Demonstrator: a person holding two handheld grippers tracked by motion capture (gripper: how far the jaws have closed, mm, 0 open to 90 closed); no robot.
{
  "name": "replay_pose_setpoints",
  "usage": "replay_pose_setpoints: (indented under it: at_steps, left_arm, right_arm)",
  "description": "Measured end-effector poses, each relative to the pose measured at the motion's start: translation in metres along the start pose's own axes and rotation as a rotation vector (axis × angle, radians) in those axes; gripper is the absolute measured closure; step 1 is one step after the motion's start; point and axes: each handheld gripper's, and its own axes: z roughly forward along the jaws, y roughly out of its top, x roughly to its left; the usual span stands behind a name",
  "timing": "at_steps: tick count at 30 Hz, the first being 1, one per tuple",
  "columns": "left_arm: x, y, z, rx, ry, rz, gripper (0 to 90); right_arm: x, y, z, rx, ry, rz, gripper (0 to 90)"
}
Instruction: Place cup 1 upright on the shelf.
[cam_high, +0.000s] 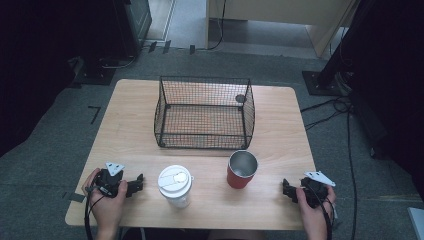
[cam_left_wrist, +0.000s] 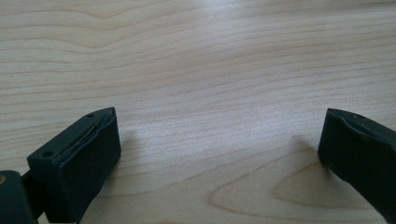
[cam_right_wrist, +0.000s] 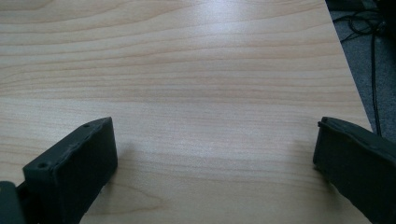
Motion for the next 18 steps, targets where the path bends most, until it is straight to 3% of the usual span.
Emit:
replay_pose_setpoints:
  at_steps: [8, 11, 15, 18]
  left_arm:
    - [0.000, 0.000, 0.000, -0.002, 0.003, -0.008, 0.0]
    - [0.000, 0.000, 0.000, -0.002, 0.003, -0.008, 0.0]
    - [0.000, 0.000, 0.000, -0.002, 0.003, -0.007, 0.0]
    - [0.000, 0.000, 0.000, -0.002, 0.003, -0.008, 0.0]
  right_arm:
    - [0.003, -0.001, -0.002, 0.003, -0.003, 0.005, 0.0]
    - [0.009, -0.001, -0.006, -0.004, 0.015, -0.016, 0.0]
    - [0.018, 0.003, -0.012, -0.015, 0.038, -0.003, 0.0]
    - [0.031, 0.008, -0.019, -0.038, 0.069, -0.019, 0.0]
